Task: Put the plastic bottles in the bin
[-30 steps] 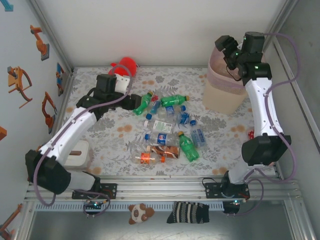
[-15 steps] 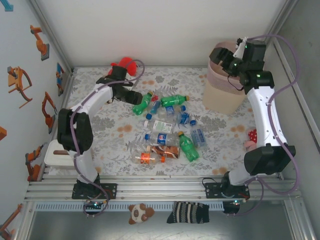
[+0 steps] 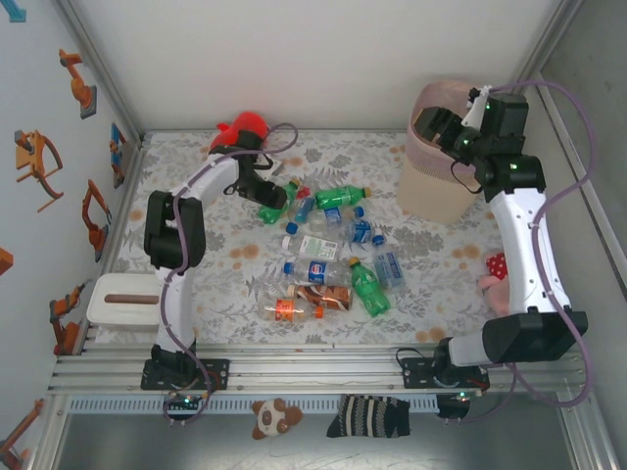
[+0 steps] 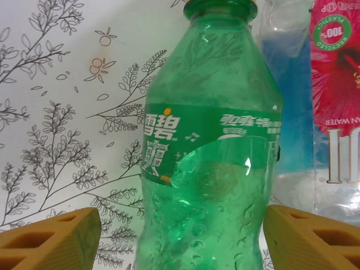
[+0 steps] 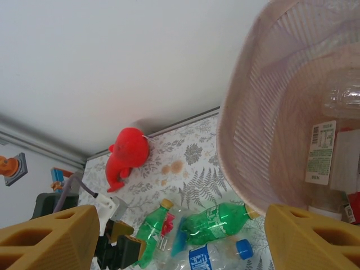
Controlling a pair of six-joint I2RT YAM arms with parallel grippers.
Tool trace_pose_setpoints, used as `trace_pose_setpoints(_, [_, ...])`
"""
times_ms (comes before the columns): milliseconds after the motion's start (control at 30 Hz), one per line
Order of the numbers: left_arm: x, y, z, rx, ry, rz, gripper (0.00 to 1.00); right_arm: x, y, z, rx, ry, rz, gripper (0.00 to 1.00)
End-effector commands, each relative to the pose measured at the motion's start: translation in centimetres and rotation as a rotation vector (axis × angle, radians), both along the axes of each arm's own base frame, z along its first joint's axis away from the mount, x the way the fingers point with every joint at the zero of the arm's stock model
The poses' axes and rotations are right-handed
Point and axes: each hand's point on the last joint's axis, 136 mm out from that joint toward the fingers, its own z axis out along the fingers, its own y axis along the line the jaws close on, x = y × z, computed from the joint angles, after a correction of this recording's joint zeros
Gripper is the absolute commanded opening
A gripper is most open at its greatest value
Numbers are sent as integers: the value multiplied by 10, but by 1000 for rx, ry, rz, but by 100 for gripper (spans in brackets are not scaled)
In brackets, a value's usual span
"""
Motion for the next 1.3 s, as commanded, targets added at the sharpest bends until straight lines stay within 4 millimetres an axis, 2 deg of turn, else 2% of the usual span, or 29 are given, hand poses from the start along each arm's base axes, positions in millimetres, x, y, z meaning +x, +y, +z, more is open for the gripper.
trace_pose_setpoints(0, [-11, 3, -10, 7, 67, -37, 76, -1, -2, -4, -8, -1, -8, 76])
trace_pose_setpoints(233, [-19, 5, -25, 16, 113, -57, 74, -2, -2, -10, 12, 13, -17, 76])
trace_pose_setpoints(800, [-37, 5, -39, 12, 161, -38, 72, -3, -3, -11, 12, 16, -22, 75])
trace_pose_setpoints(1100, [-38, 4, -34, 4, 156, -31, 59, -2, -2, -7, 17, 7, -19, 75])
trace_pose_setpoints(1267, [-36, 6, -21, -6, 123, -10, 56, -5, -2, -2, 27, -5, -17, 75])
